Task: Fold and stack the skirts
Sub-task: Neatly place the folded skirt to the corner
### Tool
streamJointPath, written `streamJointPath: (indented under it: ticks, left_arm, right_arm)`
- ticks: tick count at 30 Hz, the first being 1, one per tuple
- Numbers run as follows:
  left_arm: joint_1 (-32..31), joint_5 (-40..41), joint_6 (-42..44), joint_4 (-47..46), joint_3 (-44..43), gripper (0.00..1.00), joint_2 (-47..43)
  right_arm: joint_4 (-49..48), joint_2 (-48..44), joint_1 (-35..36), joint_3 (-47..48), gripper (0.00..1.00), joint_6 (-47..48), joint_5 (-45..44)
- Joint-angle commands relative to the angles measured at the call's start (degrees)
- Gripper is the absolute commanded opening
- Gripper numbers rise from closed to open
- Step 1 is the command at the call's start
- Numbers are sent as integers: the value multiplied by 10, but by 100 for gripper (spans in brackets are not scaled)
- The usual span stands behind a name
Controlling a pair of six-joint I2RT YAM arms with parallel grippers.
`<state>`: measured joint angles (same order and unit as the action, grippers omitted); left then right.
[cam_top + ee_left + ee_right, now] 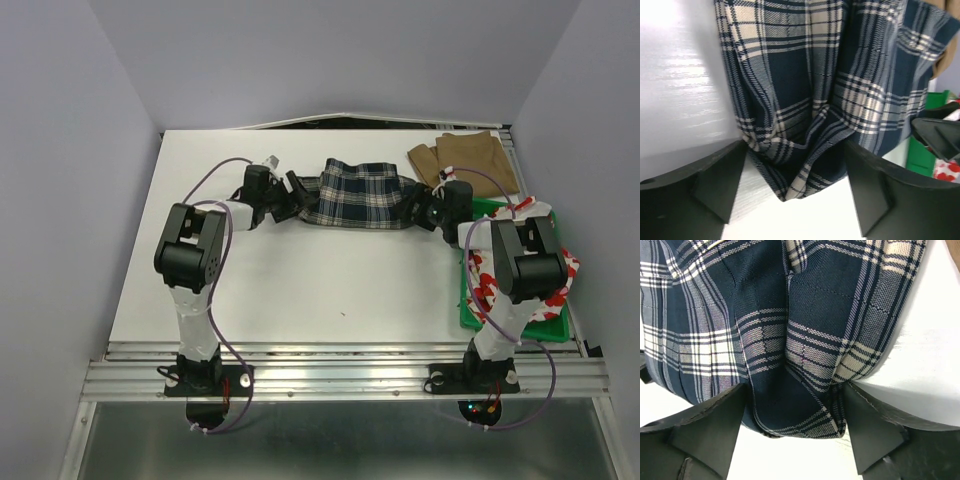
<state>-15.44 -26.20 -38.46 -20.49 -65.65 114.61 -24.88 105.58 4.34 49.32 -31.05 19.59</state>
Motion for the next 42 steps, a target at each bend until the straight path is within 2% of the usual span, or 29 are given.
streamJointPath:
  ticks: [1,7,10,11,13,17,18,20,21,22,24,27,28,34,42]
  left_arm:
    - [-15,26,22,50,-4,82,29]
    - [-38,54,44,73,-8,64,19]
    - [-50,62,55,81,-11,39,13]
    - [-55,62,58,84,-13,16,14]
    - [-65,78,72,117,-40,0,20]
    - [-85,140,109,168,-81,0,21]
    - [-92,152,117,176,-89,0,20]
    - [-102,183,138,192,-109,0,16]
    - [-112,191,145,194,-116,0,15]
    - [-118,204,160,202,-133,0,15]
    - [-128,219,175,204,-155,0,18]
    - [-142,244,193,235,-206,0,35]
    - [-145,253,195,238,-227,0,40]
    - [-147,271,195,237,-297,0,65]
    - [-154,265,207,224,-374,0,88]
  right_arm:
    - [33,21,13,7,80,53,-47]
    - [59,17,40,44,68,78,-78]
    - [84,22,45,68,61,87,-90]
    - [89,23,45,75,59,90,-97]
    - [103,23,51,94,58,107,-102]
    - [127,19,57,136,43,143,-115]
    - [134,19,57,145,35,150,-115]
    - [150,22,62,165,29,179,-116]
    - [156,23,67,183,21,187,-113]
    - [160,22,67,192,17,205,-111]
    - [162,20,67,213,10,223,-109]
    - [164,20,67,235,7,252,-125]
    - [164,20,67,248,2,261,-127]
    - [164,26,67,286,1,322,-137]
    - [159,34,67,333,1,352,-164]
